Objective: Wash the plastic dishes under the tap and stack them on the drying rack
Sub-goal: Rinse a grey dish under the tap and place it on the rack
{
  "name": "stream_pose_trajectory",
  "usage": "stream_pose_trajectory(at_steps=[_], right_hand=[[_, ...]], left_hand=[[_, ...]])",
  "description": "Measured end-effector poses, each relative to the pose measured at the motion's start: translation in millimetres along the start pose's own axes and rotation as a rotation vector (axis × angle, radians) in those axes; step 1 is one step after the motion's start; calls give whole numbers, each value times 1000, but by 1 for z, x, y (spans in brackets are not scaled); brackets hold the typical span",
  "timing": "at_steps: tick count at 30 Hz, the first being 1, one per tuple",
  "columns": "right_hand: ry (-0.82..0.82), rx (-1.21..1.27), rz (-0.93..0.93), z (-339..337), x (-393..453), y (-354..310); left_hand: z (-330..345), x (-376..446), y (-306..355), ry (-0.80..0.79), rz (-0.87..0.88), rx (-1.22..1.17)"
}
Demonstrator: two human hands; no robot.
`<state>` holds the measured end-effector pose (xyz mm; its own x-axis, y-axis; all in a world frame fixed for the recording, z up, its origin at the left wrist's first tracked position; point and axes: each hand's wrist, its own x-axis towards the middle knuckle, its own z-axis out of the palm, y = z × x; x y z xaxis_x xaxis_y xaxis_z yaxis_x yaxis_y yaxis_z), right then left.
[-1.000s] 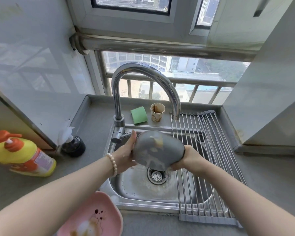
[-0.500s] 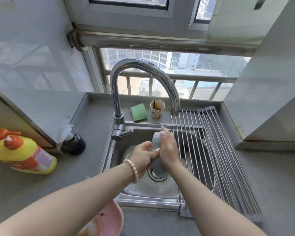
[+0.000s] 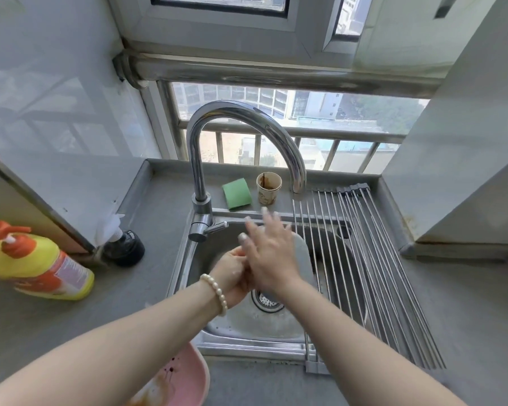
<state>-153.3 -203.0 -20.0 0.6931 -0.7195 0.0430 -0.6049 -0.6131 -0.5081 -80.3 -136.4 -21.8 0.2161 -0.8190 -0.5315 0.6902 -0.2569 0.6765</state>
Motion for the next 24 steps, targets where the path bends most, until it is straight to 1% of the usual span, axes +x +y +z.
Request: stream_pose_trajectory(at_steps=[2, 3, 4, 5, 6, 8, 10, 11, 12, 13, 14, 15, 16, 17, 18, 19, 20, 21, 22, 23, 24], right_hand=[[46, -50, -256, 7, -19, -9], [72, -39, -329, 9, -28, 1], [109, -11, -364, 8, -32, 16], [126, 26, -327, 7, -31, 33], [117, 108, -215, 2, -28, 46], [58, 417, 126, -9, -14, 59], [107, 775, 438, -20, -2, 57], [137, 947, 603, -25, 3, 59], [123, 1131, 756, -32, 5, 62], [56, 1300, 863, -39, 5, 61], [-46, 1427, 931, -45, 5, 57], [-130, 1483, 961, -48, 4, 53], [-172, 1511, 981, -48, 5, 47], [-160, 1512, 993, -47, 6, 42], [-88, 1500, 991, -45, 8, 37], [36, 1438, 958, -43, 9, 32], [158, 1372, 885, -42, 7, 26], [252, 1278, 777, -40, 6, 23], [305, 1175, 649, -37, 3, 19], [330, 1046, 478, -33, -3, 15], [359, 871, 260, -28, -11, 10]], left_hand=[[-3, 4, 5, 10, 39, -21], [-5, 4, 9, -11, 65, -64], [-7, 2, 14, -28, 82, -86], [-9, 1, 17, -46, 76, -82], [-10, 0, 19, -55, 53, -61], [-12, -2, 21, -75, -16, -28], [-12, -1, 20, -87, -37, -11], [-12, 0, 22, -58, -29, -13], [-12, 3, 23, -11, -11, -14], [-12, 7, 25, 47, 2, -9], [-12, 12, 24, 121, 22, 39], [-11, 16, 24, 216, 34, 166], [-8, 20, 23, 346, 32, 368], [-5, 25, 20, 471, 32, 561], [-3, 26, 16, 564, 64, 675], [-1, 21, 12, 580, 110, 713], [3, 18, 9, 565, 131, 685], [11, 19, 9, 524, 99, 658], [19, 22, 9, 470, 42, 561], [29, 24, 12, 423, -69, 397], [35, 24, 17, 349, -199, 193]])
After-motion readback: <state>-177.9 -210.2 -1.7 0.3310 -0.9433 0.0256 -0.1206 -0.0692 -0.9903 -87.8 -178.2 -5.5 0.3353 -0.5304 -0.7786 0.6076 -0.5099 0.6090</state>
